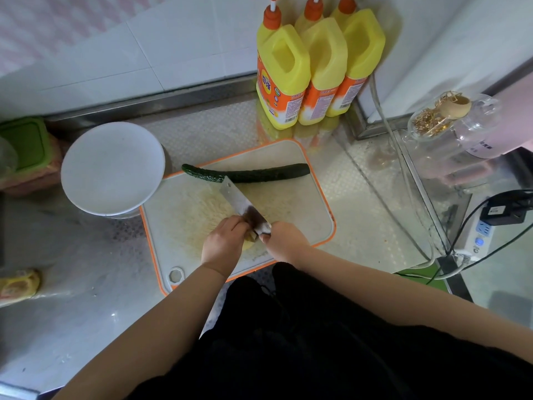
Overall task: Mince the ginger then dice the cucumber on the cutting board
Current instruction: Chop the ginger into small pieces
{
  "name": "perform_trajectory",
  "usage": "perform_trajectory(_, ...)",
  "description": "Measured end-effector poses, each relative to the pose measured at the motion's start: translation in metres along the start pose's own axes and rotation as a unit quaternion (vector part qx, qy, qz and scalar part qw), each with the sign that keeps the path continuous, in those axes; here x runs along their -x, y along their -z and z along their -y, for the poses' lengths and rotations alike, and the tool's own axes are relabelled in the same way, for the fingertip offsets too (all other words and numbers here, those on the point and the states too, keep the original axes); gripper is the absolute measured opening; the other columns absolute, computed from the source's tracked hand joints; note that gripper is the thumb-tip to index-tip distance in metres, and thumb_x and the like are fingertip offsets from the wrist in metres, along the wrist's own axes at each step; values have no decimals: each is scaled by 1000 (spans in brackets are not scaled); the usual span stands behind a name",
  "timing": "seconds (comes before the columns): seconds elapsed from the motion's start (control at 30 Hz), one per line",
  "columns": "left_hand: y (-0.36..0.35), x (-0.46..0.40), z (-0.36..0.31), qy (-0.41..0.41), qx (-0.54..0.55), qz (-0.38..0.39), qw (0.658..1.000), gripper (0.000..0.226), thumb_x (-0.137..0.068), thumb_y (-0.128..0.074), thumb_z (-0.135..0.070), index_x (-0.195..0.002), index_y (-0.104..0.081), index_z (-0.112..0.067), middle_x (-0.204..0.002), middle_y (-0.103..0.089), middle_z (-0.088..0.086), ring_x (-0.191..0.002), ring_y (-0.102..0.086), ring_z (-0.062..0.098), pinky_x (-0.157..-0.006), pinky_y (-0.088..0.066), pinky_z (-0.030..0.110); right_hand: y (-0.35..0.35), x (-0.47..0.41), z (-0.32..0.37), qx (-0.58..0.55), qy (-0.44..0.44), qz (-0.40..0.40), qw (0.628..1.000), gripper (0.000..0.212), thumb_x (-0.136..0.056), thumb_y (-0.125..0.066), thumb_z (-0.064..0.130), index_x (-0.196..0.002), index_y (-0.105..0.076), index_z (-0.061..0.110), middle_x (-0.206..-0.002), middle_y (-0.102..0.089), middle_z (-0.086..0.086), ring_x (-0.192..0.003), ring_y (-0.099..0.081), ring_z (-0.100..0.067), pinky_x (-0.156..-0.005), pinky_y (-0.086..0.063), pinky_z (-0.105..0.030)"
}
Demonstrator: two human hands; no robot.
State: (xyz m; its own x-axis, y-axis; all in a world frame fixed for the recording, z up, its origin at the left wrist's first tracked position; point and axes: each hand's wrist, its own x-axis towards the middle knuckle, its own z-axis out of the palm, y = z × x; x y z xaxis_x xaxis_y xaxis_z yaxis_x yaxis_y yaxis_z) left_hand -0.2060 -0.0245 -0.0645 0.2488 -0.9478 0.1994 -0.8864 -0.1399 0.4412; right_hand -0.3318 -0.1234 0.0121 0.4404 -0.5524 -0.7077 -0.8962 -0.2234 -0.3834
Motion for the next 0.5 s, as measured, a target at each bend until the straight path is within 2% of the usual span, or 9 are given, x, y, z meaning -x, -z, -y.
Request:
perform_trajectory(0.07,1,1,1,-7,5,5,1000,9,-85,-63,-10,-81,-70,-13,-87,-64,1,-76,-60,18,-47,-52,33,5,0,-3,-18,3,4,1000,25,-99,-45,33,-93,-58,12,-75,-54,-2,-76,-55,-22,-58,-36,-26)
perform_trajectory(0.13,2,1,1,-10,9,7,1000,14,-86,-57,-13,-81,-70,-13,-88,-64,0,-76,-60,17,-47,-51,31,8,4,-3,3,12,-3,1000,30,-100,-43,34,-98,-59,8,-82,-54,-5,-80,-55,-23,-65,-38,-29)
perform_trajectory(0.23,3,-1,0,-7,2,8,1000,8,-79,-69,-4,-76,-67,-11,-84,-63,1,-73,-58,18,-42,-47,31,10,10,0,36,23,-23,999,34,-101,-41,32,-110,-58,3,-98,-60,-11,-96,-59,-26,-72,-40,-29)
perform_trajectory(0.3,3,-2,-1,-4,-7,12,1000,8,-78,-70,-5,-75,-66,-11,-81,-62,2,-72,-56,19,-39,-46,32,9,12,2,54,24,-35,998,32,-100,-42,29,-113,-57,3,-108,-63,-12,-101,-60,-27,-75,-42,-30)
perform_trajectory(0.5,5,-1,-1,-6,-23,13,1000,19,-69,-82,1,-77,-70,-11,-79,-64,5,-68,-60,24,-39,-47,32,4,14,6,71,25,-31,997,28,-99,-44,23,-115,-55,2,-112,-63,-15,-105,-60,-30,-79,-45,-32)
